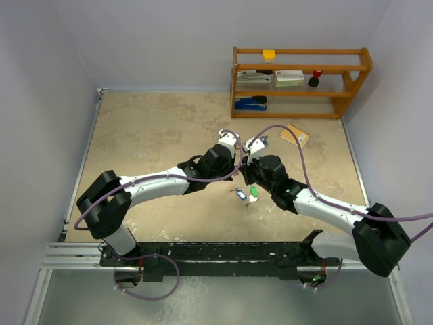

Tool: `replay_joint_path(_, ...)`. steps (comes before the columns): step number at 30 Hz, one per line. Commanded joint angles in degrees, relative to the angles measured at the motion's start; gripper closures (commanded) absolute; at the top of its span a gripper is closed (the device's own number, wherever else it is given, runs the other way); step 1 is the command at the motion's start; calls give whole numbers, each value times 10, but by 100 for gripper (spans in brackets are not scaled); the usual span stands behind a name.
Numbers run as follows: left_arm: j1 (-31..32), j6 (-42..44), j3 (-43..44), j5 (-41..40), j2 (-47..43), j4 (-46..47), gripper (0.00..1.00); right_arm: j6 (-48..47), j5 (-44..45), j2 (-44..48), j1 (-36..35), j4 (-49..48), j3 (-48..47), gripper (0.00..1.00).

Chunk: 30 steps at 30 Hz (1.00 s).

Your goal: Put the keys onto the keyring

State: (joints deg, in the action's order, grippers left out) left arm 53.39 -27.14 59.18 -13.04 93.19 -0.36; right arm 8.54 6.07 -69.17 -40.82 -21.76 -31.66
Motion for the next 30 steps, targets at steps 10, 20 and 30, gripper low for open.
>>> replay_joint_path(10, 3, 16, -25, 42, -40, 40, 100, 5, 27, 22, 0, -16, 10, 100)
replay_joint_path(20, 3, 14, -37, 39, -53, 54, 51, 4, 38, 30, 0, -14, 12, 100)
replay_joint_path(30, 2, -25, -56, -89, -89, 41, 32, 10, 83, 31, 0, 6, 6, 100)
